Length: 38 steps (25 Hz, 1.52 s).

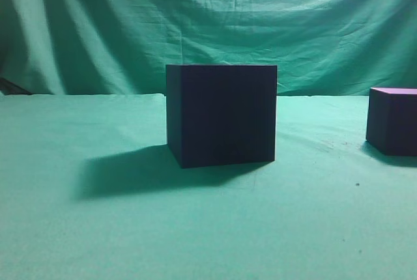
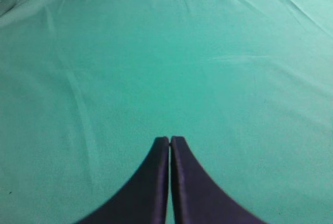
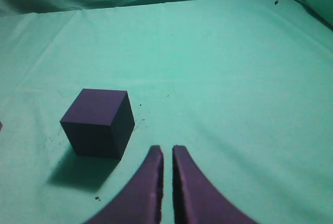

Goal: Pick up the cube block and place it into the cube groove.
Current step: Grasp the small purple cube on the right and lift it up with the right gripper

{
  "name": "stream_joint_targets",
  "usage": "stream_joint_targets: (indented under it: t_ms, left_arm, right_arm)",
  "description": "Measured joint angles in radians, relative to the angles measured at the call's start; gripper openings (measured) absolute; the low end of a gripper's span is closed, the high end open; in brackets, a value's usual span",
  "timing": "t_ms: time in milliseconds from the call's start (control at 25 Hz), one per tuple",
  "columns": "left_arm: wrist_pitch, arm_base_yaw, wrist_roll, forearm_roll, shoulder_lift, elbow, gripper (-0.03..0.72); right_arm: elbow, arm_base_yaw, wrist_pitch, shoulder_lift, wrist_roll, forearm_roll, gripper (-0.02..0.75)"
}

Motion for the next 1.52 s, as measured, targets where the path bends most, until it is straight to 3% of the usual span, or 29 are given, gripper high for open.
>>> stream_joint_targets:
  t_ms: [1160, 1520]
  left_arm:
    - [0.0, 0.0, 0.0, 0.0, 0.0, 0.0, 0.0]
    - [0.0, 0.0, 0.0, 0.0, 0.0, 0.0, 0.0]
  right_arm:
    - [0.0, 0.0, -0.013, 0.0, 0.0, -0.002, 0.0]
    - [0.002, 0.0, -0.431, 0.0, 0.033, 0.067, 0.0]
